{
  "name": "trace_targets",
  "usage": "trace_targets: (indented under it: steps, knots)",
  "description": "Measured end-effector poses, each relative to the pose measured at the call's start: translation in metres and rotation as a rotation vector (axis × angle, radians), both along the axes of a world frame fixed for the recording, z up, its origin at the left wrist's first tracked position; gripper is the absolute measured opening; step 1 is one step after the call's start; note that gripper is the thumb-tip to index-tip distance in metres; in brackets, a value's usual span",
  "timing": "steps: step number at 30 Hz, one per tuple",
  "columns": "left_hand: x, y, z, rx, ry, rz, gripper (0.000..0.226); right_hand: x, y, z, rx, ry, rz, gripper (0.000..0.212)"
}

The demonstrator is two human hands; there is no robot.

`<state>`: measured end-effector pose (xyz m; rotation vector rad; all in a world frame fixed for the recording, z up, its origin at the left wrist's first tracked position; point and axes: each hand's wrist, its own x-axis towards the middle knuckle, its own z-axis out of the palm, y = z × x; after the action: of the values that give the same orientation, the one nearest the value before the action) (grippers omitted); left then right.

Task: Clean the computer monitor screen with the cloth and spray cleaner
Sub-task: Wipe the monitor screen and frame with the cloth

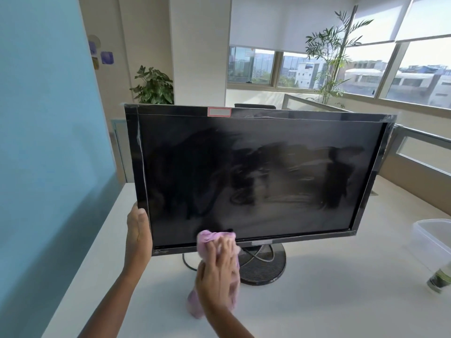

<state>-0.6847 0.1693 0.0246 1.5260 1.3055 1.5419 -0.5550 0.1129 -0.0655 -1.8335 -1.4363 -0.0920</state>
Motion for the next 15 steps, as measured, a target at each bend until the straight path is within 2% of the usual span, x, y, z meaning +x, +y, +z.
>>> trace_targets:
  steps: [3,5,7,10,13,15]
  knots:
    - [-0.010,0.005,-0.001,-0.064,-0.062,-0.068,0.070,-0.031,0.002,0.009,0.014,-0.185,0.123,0.063]
    - [-0.015,0.007,0.000,-0.097,-0.079,-0.085,0.073,-0.050,0.008,0.018,0.046,-0.273,0.217,0.057]
    - [-0.018,0.009,0.000,-0.128,-0.083,-0.101,0.069,-0.063,0.012,0.022,0.005,-0.331,0.242,0.056]
    - [-0.020,0.009,0.001,-0.137,-0.076,-0.112,0.049,-0.059,0.016,0.021,-0.015,-0.413,0.264,0.056]
    - [-0.019,0.004,0.001,-0.088,-0.072,-0.073,0.043,-0.029,0.016,0.024,0.022,-0.533,0.357,0.049]
    - [-0.018,0.001,0.002,-0.063,-0.078,-0.058,0.042,0.003,0.013,0.026,0.010,-0.590,0.340,0.045]
